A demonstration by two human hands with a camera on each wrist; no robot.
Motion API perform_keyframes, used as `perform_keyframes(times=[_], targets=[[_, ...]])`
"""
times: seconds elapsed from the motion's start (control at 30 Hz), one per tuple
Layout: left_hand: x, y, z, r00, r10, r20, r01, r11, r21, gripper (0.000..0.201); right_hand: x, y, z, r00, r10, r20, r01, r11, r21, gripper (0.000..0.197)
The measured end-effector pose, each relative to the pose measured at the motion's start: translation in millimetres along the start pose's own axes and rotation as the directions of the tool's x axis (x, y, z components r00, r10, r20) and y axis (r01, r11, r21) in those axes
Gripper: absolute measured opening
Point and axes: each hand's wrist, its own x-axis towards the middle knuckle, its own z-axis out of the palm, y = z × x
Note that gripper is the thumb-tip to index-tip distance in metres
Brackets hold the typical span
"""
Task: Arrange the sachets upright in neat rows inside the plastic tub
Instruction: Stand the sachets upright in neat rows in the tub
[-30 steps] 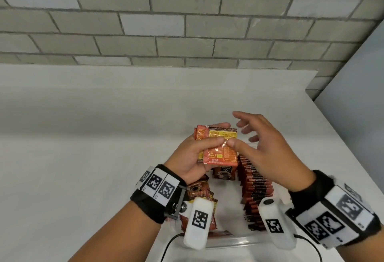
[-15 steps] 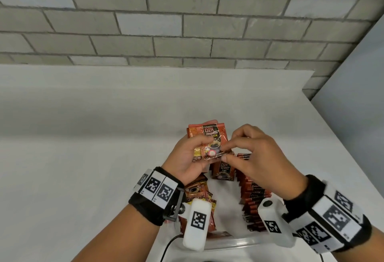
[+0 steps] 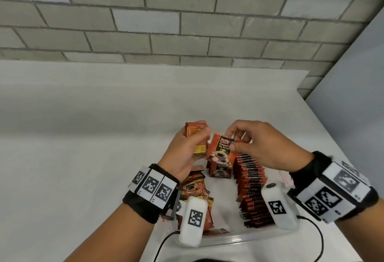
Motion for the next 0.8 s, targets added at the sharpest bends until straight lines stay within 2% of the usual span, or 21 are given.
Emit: perform_keyframes(times=[0.1,0.3,0.43,0.7,0.8], targets=[[3.8,1.9,-10.0,0.995,-0.027,-0.094,0.023,0.999,-0.043,0.019,2.2,5.9,2.7,0.994,0.047,0.098,-0.034,0.991,-0.132,0.018],[6.0,3.2,-18.5,0.994,-0.041,-0.096,0.032,0.995,-0.095,0.013,14.1,13.8,29.3,0.959,0.139,0.248,-0.018,0.899,-0.437,0.007],[6.2,4.7,-19.8,0.993,-0.048,-0.106,0.034,0.991,-0.129,0.014,24.4,19.9,40.1,0.945,0.181,0.271,-0.005,0.839,-0.544,0.008],[4.2,6.3,-19.2,0.989,-0.075,-0.128,0.058,0.99,-0.132,0.011,28.9,25.7,51.6,0.942,0.177,0.286,0.055,0.758,-0.65,0.016],[4.7,6.2,-18.8,0.988,-0.085,-0.132,0.068,0.989,-0.133,0.012,29.3,27.7,54.8,0.944,0.174,0.282,0.078,0.71,-0.7,0.009]])
